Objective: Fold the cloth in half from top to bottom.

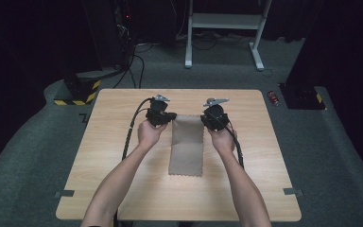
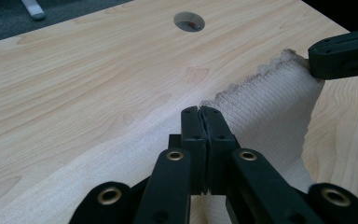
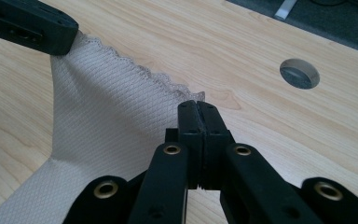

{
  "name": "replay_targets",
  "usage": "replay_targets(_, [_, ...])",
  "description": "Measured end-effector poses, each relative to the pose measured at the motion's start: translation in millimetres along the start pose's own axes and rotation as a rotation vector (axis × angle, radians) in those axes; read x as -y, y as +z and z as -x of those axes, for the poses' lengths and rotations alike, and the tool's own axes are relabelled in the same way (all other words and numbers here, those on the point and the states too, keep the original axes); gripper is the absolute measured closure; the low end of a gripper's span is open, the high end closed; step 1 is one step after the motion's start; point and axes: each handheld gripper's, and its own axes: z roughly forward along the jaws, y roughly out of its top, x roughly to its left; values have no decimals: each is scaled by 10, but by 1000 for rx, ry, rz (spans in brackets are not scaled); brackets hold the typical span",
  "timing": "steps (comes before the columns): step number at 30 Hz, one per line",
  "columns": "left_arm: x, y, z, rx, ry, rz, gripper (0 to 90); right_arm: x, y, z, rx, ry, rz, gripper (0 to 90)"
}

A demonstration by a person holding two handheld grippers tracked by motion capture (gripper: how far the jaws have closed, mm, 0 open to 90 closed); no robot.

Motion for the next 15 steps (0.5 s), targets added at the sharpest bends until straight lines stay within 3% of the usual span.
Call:
replay_targets(3, [33, -2, 14, 10, -5, 1, 886, 37, 3, -13, -5, -11, -6, 893])
replay_targets(8, [105, 44, 56, 0, 22, -24, 886, 114, 19, -49, -2, -37, -25, 893])
replay_targets(15, [151, 56, 58, 5, 28, -33, 886, 176, 43, -53, -20, -34, -27, 893])
